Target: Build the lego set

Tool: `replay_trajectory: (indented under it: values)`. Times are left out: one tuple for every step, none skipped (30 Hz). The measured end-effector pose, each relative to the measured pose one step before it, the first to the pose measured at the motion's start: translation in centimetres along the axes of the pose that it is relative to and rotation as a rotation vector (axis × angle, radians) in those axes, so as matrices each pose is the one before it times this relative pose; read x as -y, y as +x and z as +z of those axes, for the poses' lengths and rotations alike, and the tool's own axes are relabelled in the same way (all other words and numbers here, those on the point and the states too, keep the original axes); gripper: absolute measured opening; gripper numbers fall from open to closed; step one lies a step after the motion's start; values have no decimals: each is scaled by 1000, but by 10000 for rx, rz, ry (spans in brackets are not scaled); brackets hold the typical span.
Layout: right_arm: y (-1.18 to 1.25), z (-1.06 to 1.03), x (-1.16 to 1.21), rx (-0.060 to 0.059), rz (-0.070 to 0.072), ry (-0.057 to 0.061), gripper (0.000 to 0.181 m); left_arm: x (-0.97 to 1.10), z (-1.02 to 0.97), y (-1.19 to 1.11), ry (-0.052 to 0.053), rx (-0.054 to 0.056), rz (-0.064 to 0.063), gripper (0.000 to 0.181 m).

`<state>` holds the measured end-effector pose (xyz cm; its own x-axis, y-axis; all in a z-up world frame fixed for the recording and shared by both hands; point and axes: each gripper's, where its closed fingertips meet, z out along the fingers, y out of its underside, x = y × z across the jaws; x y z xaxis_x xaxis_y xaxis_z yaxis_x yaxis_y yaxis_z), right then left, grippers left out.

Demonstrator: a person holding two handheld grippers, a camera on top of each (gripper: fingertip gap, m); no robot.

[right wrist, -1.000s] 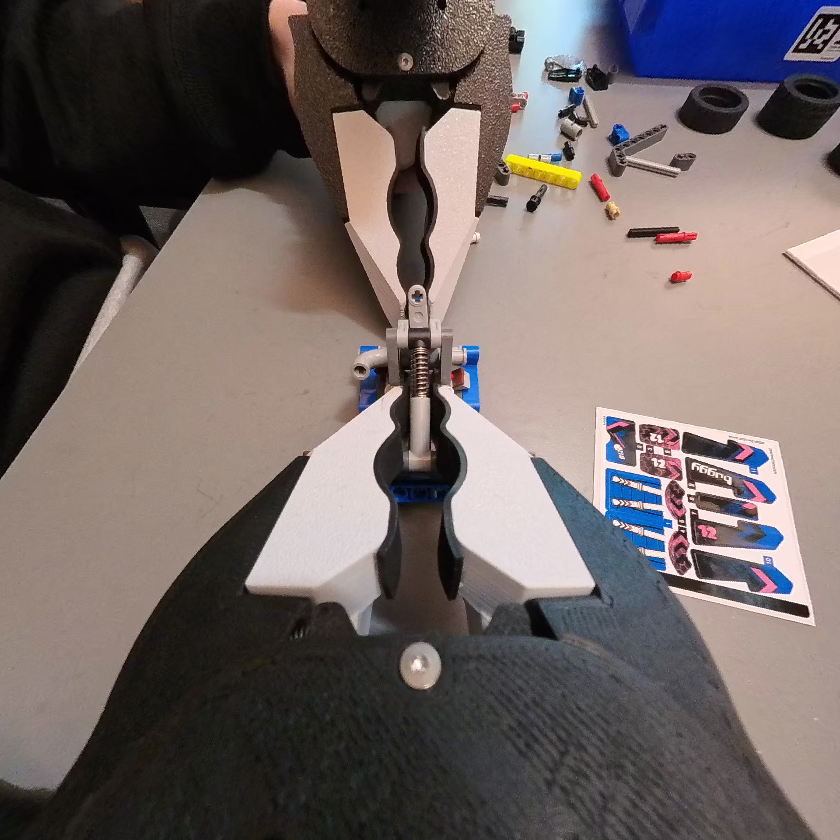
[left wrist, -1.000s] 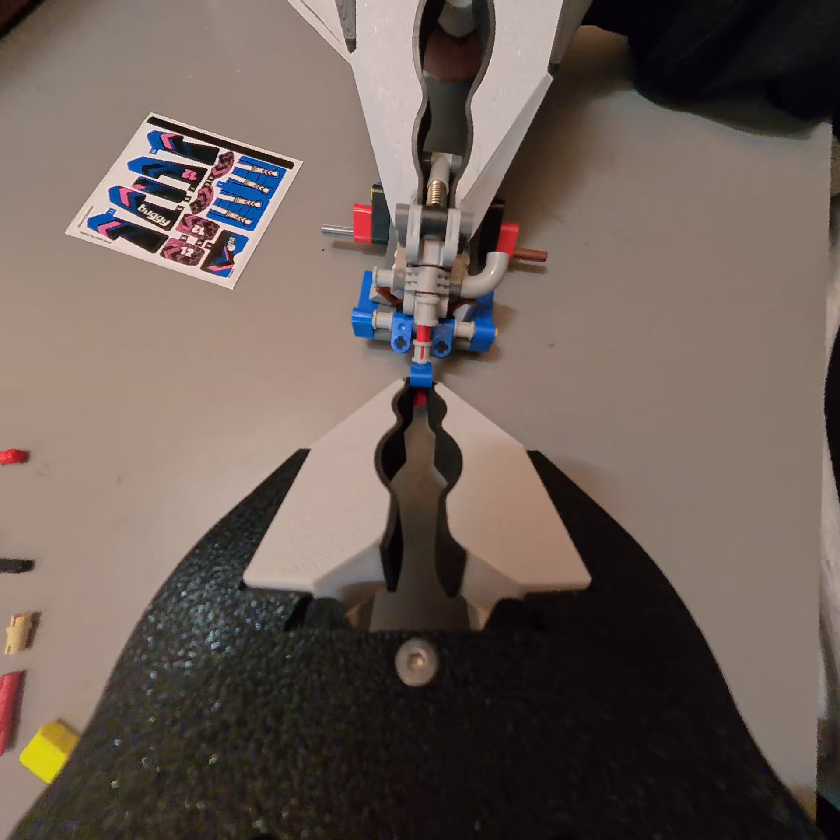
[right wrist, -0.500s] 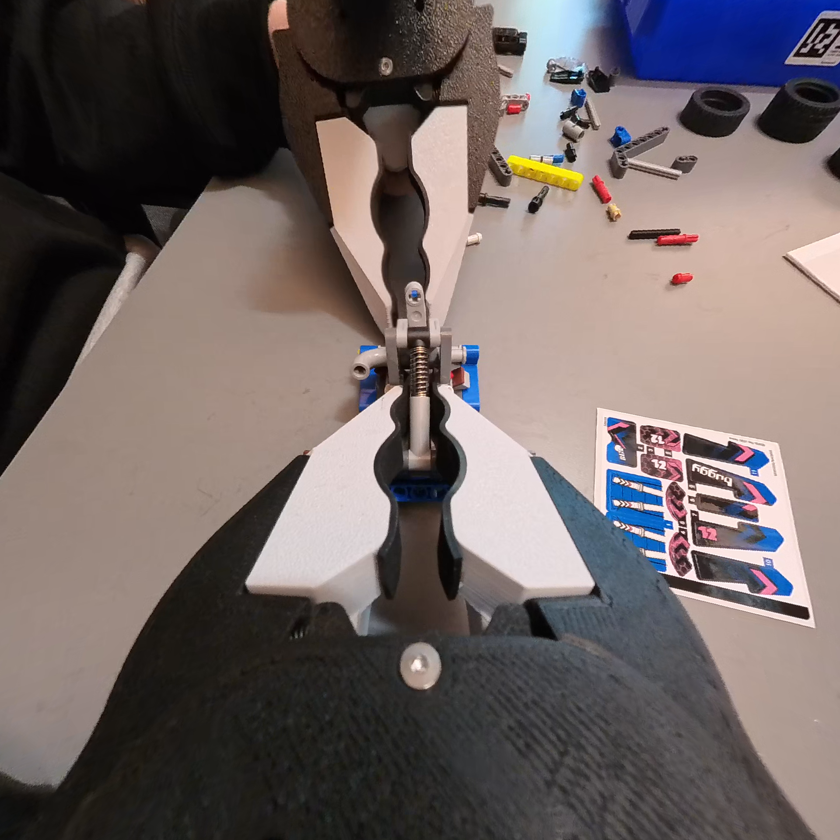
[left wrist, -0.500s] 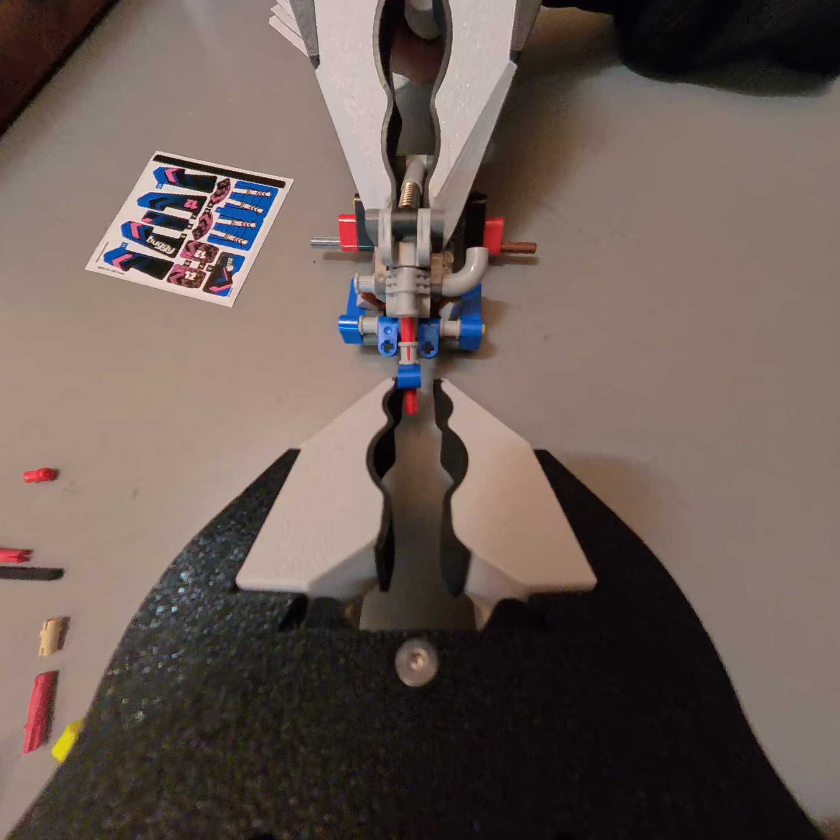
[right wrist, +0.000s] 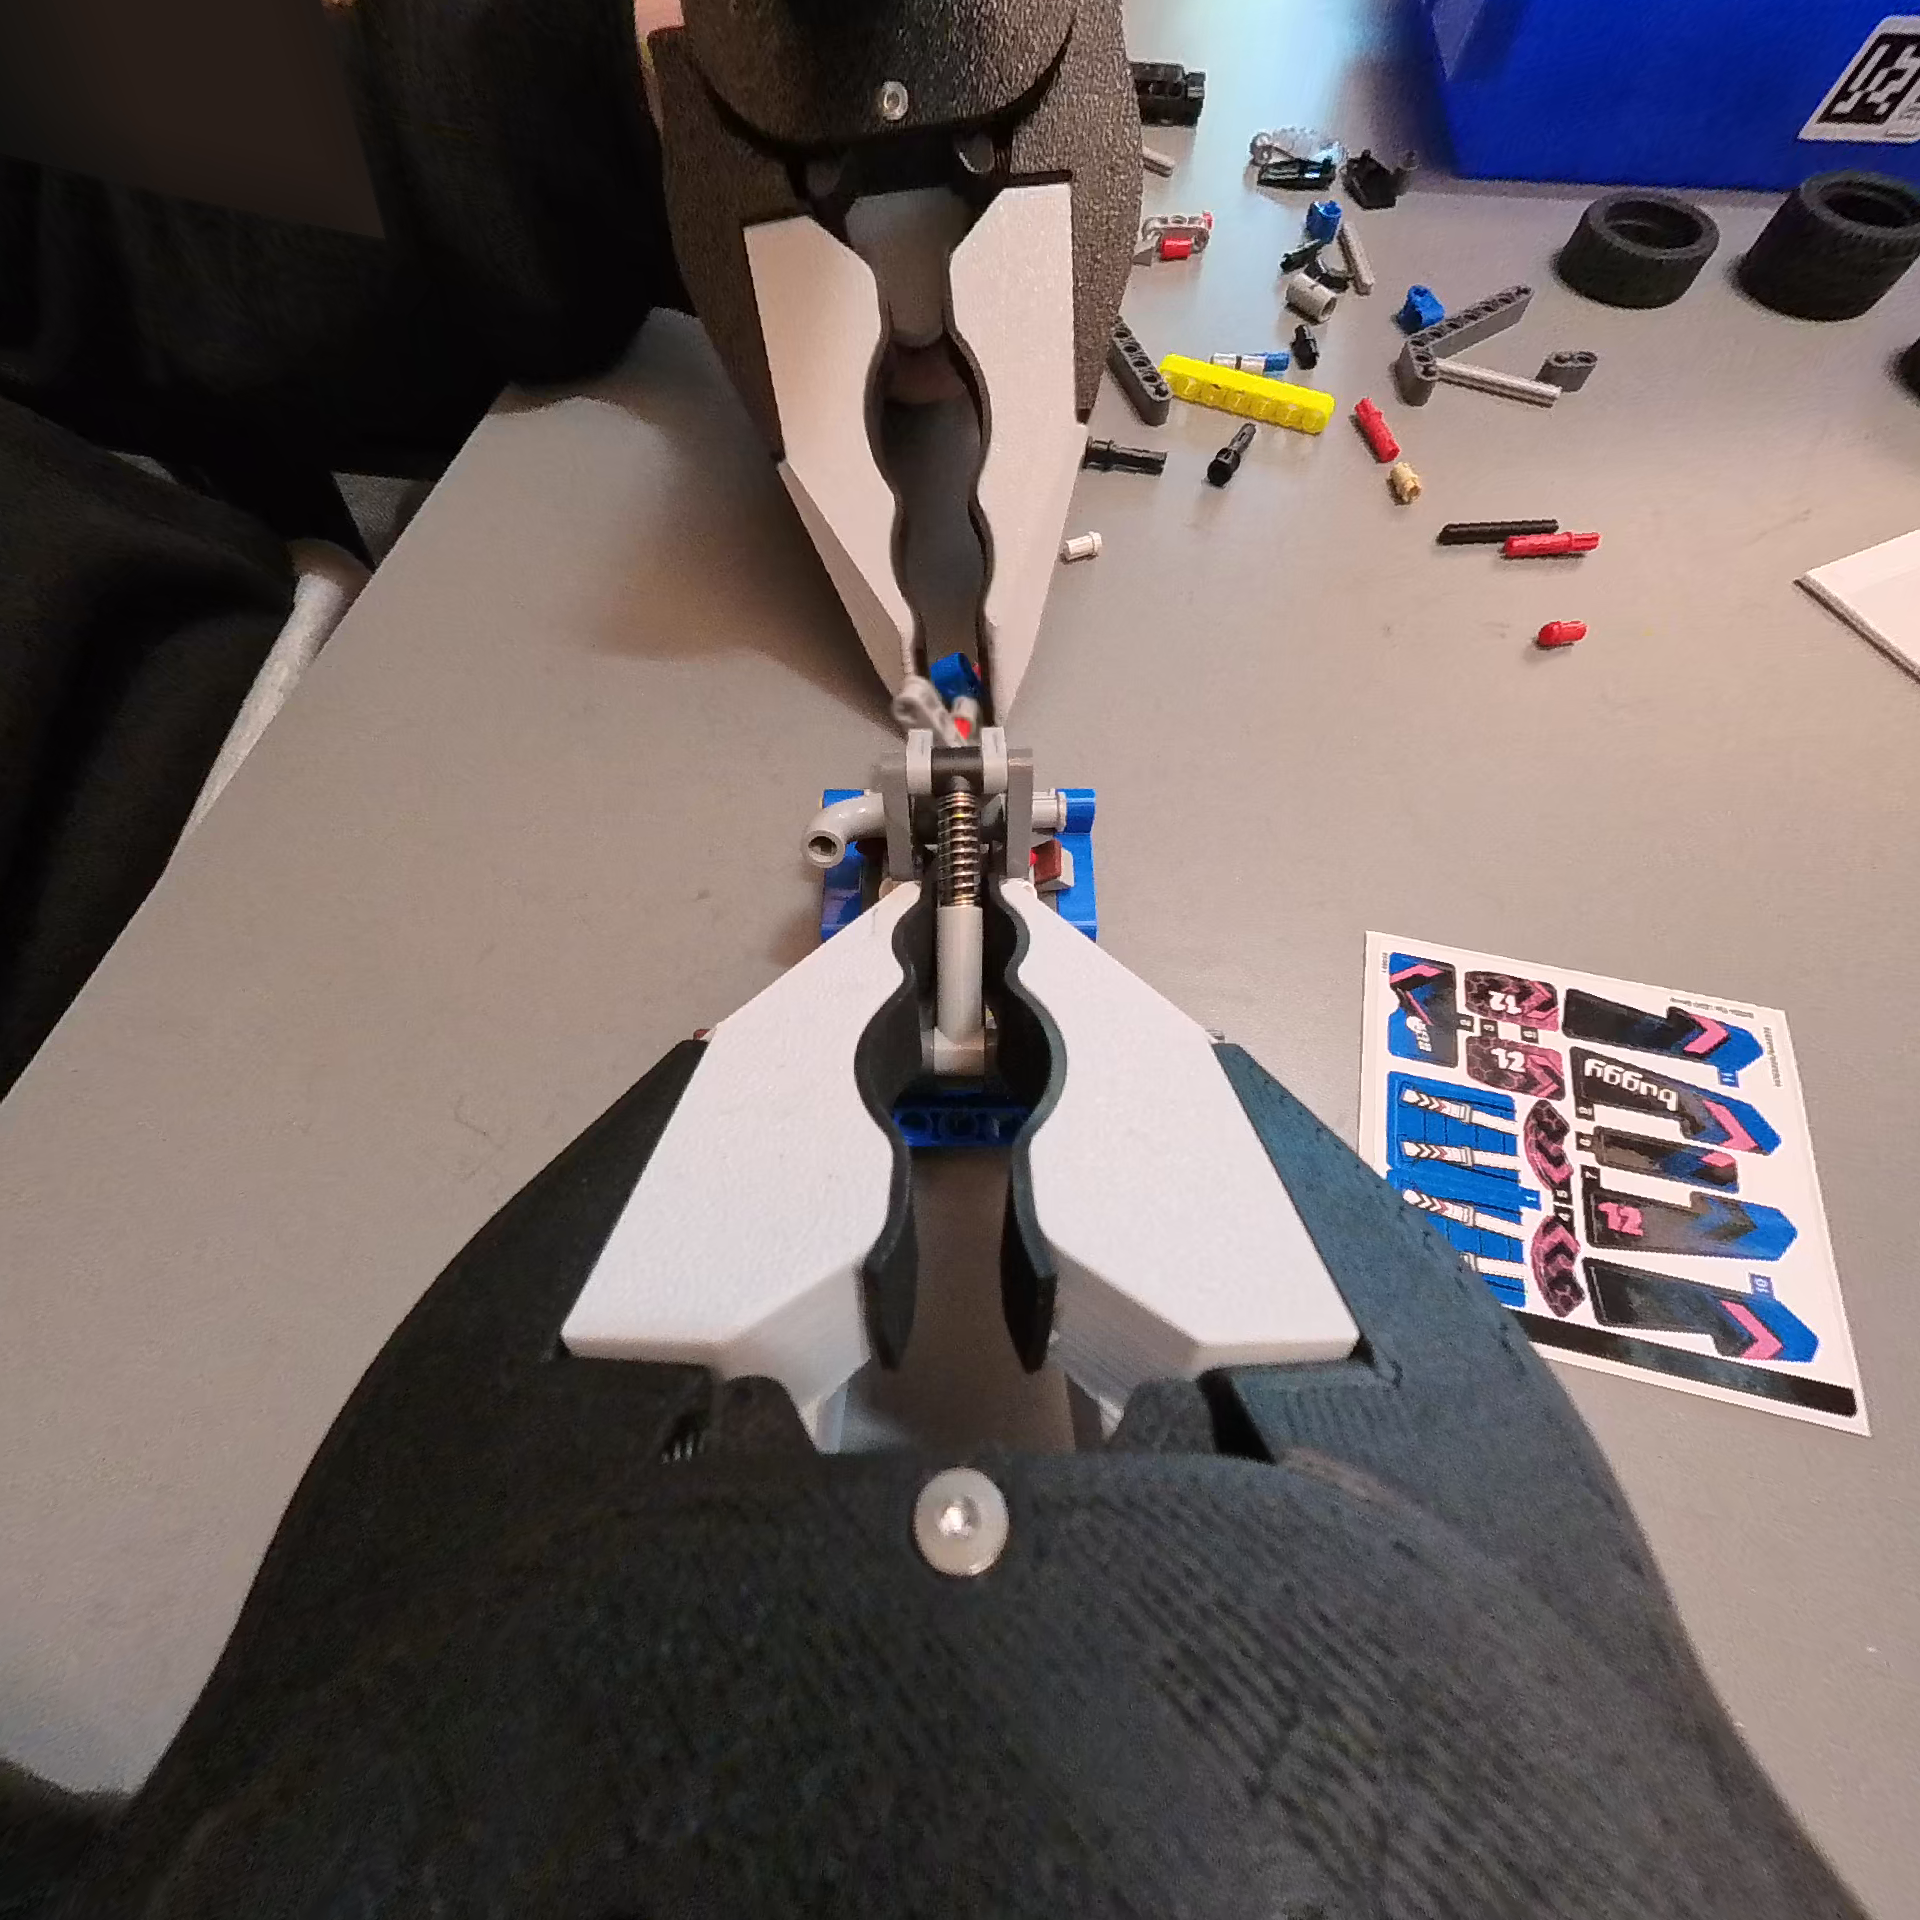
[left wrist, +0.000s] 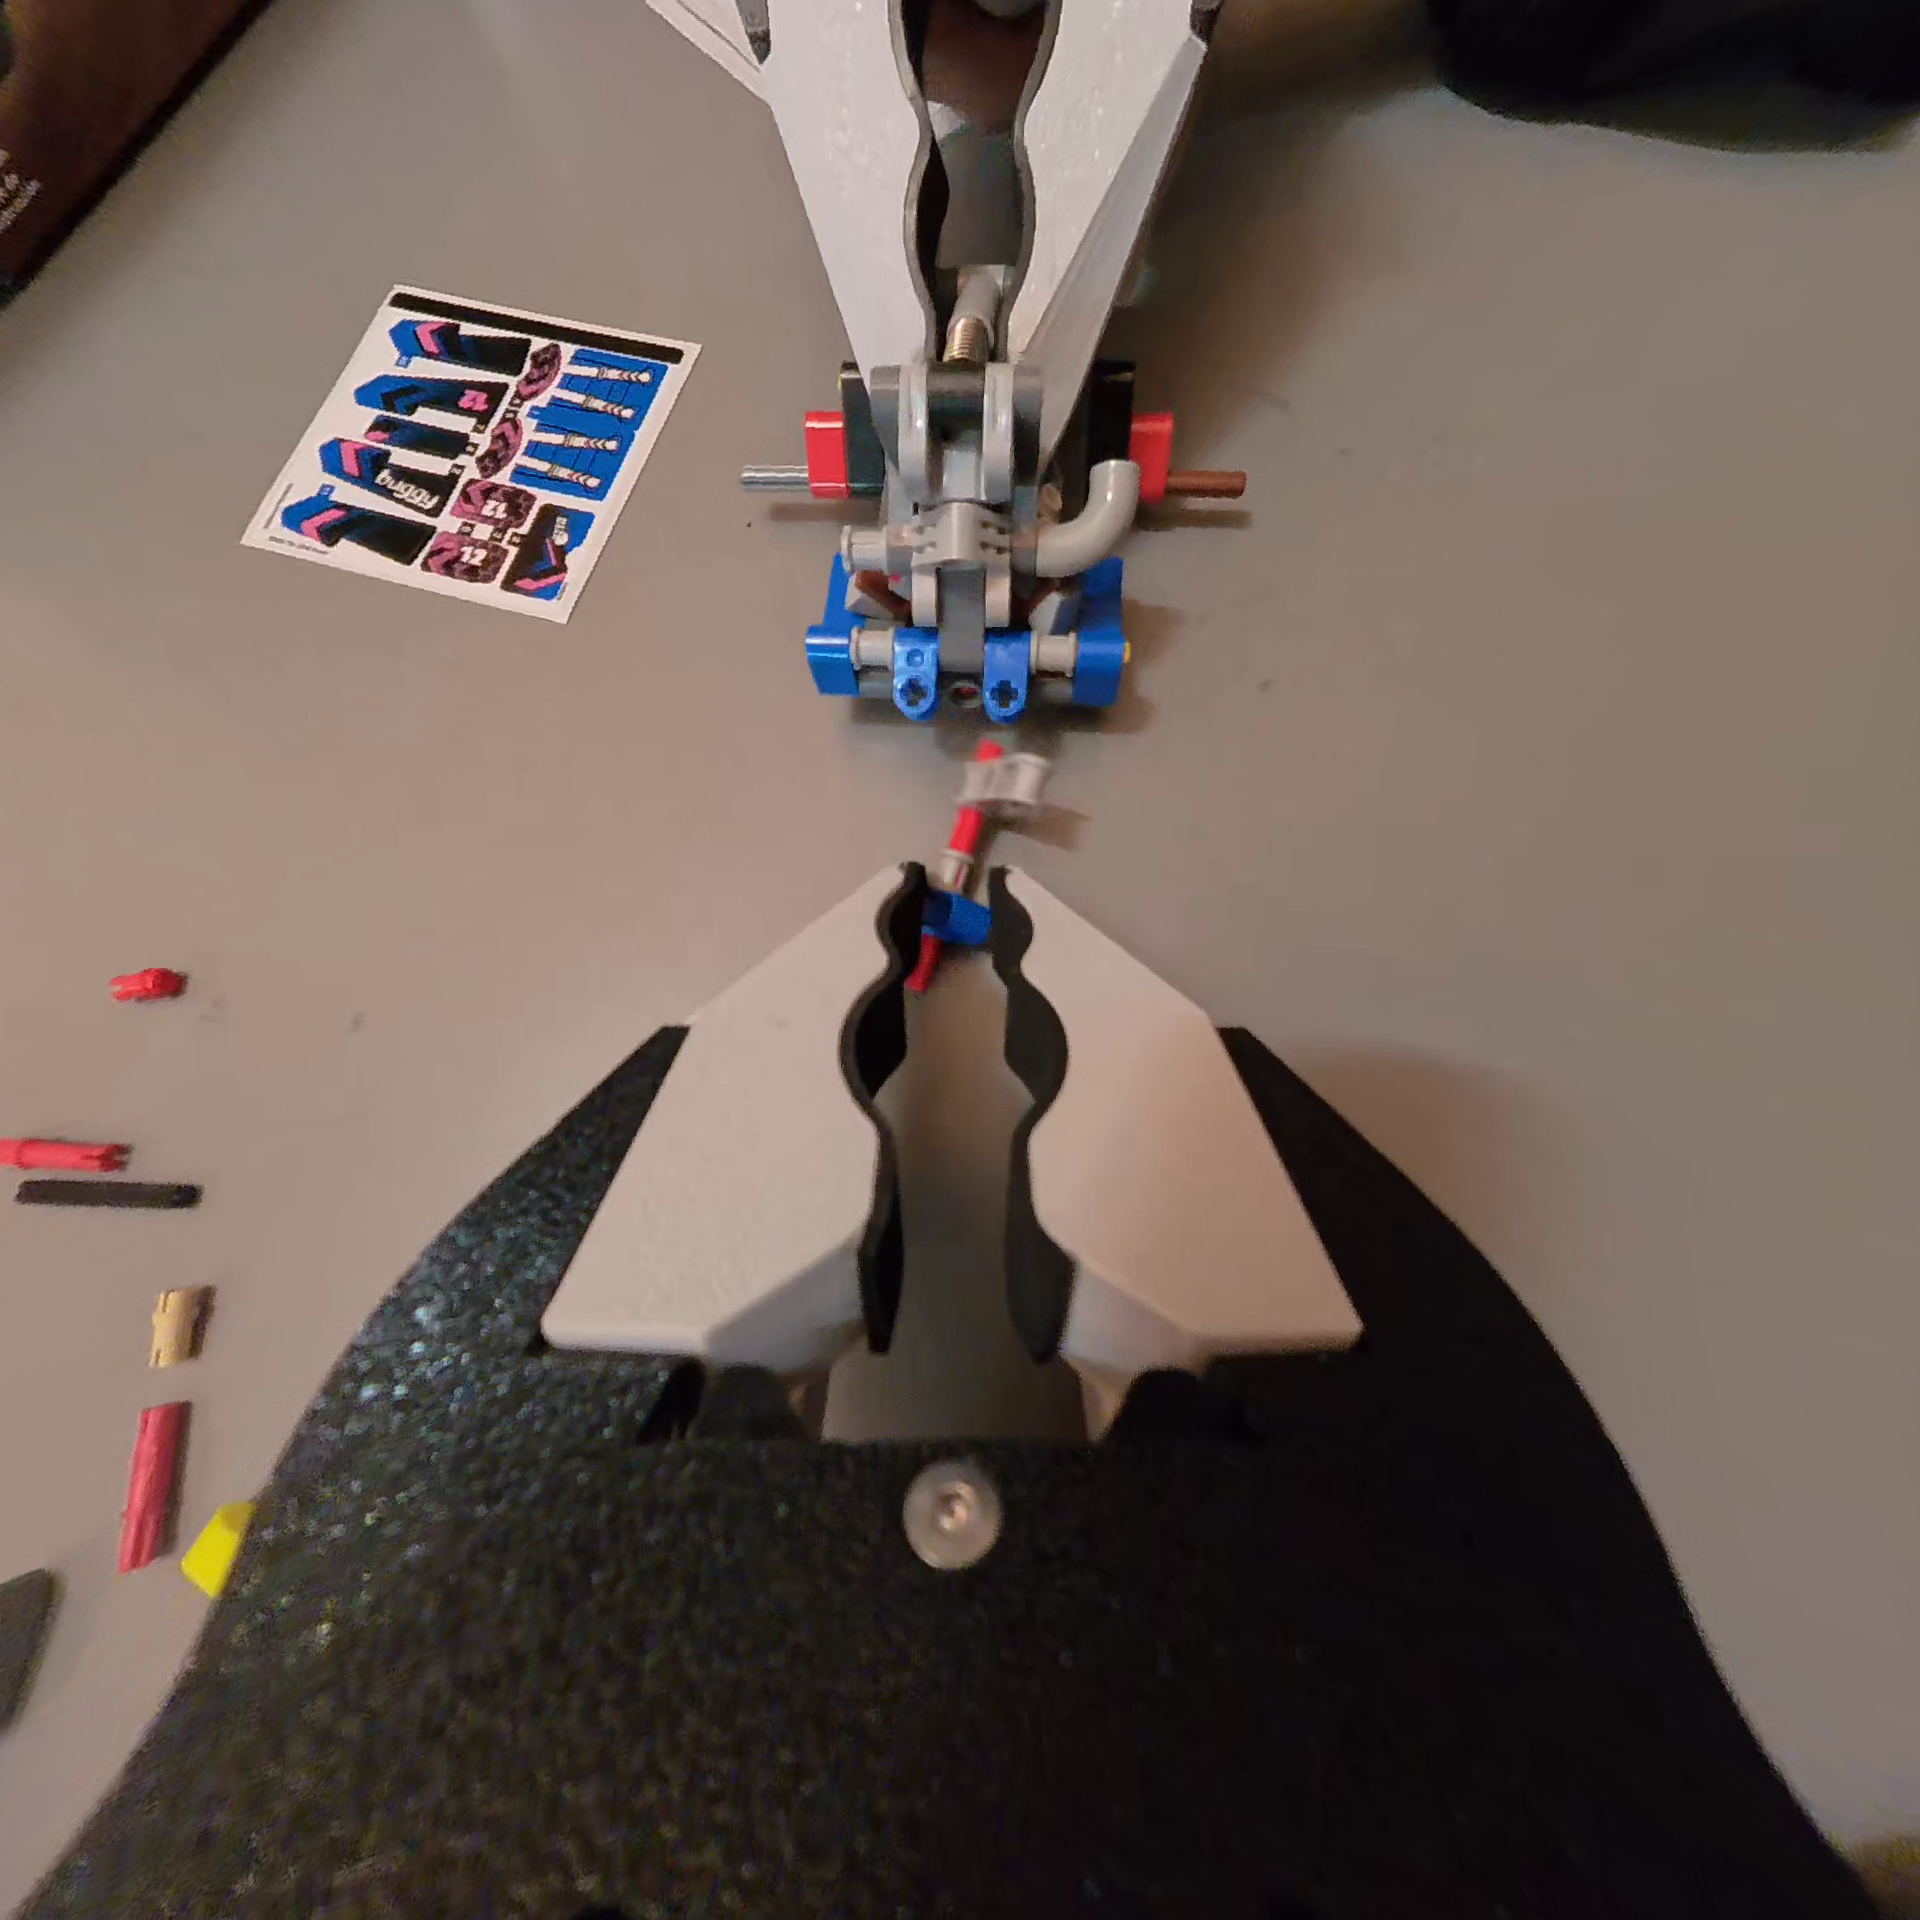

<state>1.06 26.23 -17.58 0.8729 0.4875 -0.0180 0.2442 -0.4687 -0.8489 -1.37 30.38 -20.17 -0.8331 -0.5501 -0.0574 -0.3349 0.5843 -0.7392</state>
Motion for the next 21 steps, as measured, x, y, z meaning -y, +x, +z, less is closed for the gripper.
replay_trajectory:
  values:
    - [4,0,1,-1,-3,1,7,22,40,49,-6,-12,22,8]
    - [-5,1,3,1,4,2,7,27,25,13,-19,23,28,8]
    - [3,-4,12,-1,-2,2,7,27,12,7,-26,37,60,8]
    - [1,-4,1,-12,-17,4,6,-20,-17,5,-35,32,54,8]
    - [-2,-11,7,-28,-32,4,6,-34,-35,11,-47,20,30,8]
    - [-13,2,2,-37,-55,2,6,-66,-84,-30,-65,36,40,8]
    - [-18,-7,8,-38,-65,1,6,-84,-84,-47,-57,57,54,8]
    - [-39,-21,4,-17,-58,5,6,-86,-89,-59,-43,41,28,8]
    - [-61,-28,7,5,-35,12,6,-91,-79,-26,-30,2,-38,8]
    - [-14,-61,9,-39,3,23,6,-95,-98,138,-19,-136,-133,7]
    - [-172,-131,62,42,-1,48,8,-47,-125,372,-1,-319,-216,7]
    - [-468,-223,34,227,-92,-22,21,-63,-130,123,-1,-156,-247,7]
    - [79,-235,12,-178,-26,-98,38,-39,-170,-236,45,72,-198,7]
    - [173,-324,155,-266,-98,-70,47,236,-246,-51,258,-47,-203,7]
    - [41,-398,384,-188,-138,37,52,628,-399,169,492,-235,-374,7]
    - [47,-475,525,-208,-127,135,57,905,-513,-27,607,-117,-532,7]
    - [155,-563,492,-299,-125,100,61,1073,-577,-126,669,-24,-534,7]
    - [230,-668,545,-396,-119,106,61,1159,-541,396,689,-291,-396,7]
    - [283,-729,877,-520,-133,254,59,1201,-384,915,703,-518,-264,7]
    - [265,-696,1232,-588,-226,407,50,1056,-148,1025,620,-520,-245,7]
    - [280,-509,1408,-636,-259,486,35,812,98,962,487,-448,-238,7]
